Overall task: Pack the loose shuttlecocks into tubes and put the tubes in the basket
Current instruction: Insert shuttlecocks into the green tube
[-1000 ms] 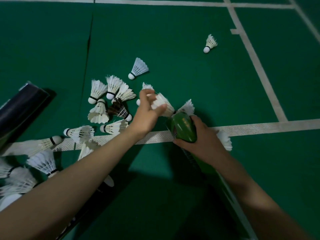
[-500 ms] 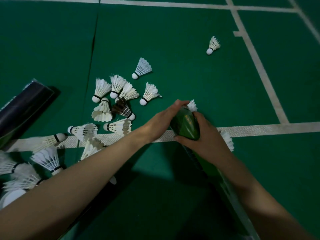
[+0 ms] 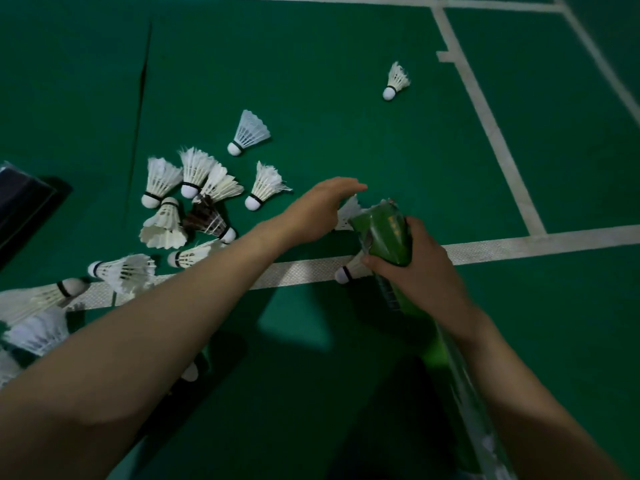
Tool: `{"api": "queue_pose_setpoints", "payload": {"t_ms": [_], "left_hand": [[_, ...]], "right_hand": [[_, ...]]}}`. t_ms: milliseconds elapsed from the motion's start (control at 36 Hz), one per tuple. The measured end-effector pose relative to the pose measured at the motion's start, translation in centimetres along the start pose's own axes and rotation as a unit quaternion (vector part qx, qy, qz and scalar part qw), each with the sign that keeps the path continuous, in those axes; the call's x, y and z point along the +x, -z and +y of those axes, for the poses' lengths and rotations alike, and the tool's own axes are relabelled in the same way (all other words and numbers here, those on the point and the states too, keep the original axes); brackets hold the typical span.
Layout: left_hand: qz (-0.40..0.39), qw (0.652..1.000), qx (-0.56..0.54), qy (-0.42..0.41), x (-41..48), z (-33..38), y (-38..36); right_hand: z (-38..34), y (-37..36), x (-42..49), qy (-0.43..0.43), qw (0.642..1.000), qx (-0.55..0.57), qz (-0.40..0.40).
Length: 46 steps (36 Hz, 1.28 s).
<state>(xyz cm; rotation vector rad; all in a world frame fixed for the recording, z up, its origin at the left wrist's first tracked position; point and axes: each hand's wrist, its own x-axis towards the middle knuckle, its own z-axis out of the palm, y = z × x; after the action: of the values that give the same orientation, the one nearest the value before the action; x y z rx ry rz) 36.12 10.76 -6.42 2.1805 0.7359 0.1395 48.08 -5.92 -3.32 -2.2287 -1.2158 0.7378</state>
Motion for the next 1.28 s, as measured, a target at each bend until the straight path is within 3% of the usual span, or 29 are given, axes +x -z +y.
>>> {"api": "queue_pose_setpoints", "payload": {"t_ms": [111, 167, 361, 528, 694, 806, 917, 1000, 1278], "left_hand": [[-0.100, 0.980, 0.167, -0.040, 1.5, 0.3, -0.2], [-0.115, 0.965, 0.227, -0.056, 1.6, -0.1, -0.6], [-0.017, 0.962, 0.273, 0.002, -0.7, -2.1, -0.1], [0.127, 0.987, 0.078, 0.055, -3.4, -2.8, 2.0], [0.221, 0.953, -0.171, 0.115, -5.8, -1.3, 3.1], [0.188, 0.944, -0.243, 0.123, -6.9, -1.2, 2.9], [0.105, 0.898, -0.410, 0.118, -7.7, -0.1, 2.4], [0.044, 0.916, -0.391, 0.082, -8.2, 0.3, 2.0], [-0.009, 0.933, -0.342, 0.108, -8.3, 1.4, 0.8]], "right_hand": [[1.0, 0.8, -0.3, -0.012, 1.000, 0.019, 0.001], [1.2, 1.0, -0.4, -0.013, 0.999, 0.034, 0.001], [0.8, -0.3, -0.2, -0.004, 1.000, 0.007, -0.022], [-0.3, -2.2, -0.6, 0.024, 0.998, -0.008, -0.055], [-1.2, -3.0, -0.7, 0.043, 0.996, -0.025, -0.070], [-1.8, -3.2, -0.7, 0.054, 0.996, -0.010, -0.069], [-2.3, -3.0, -0.8, 0.063, 0.996, -0.010, -0.056], [-2.6, -2.9, -1.1, 0.074, 0.996, -0.009, -0.051], [-2.9, -2.2, -1.4, 0.094, 0.995, -0.015, -0.029]]}}
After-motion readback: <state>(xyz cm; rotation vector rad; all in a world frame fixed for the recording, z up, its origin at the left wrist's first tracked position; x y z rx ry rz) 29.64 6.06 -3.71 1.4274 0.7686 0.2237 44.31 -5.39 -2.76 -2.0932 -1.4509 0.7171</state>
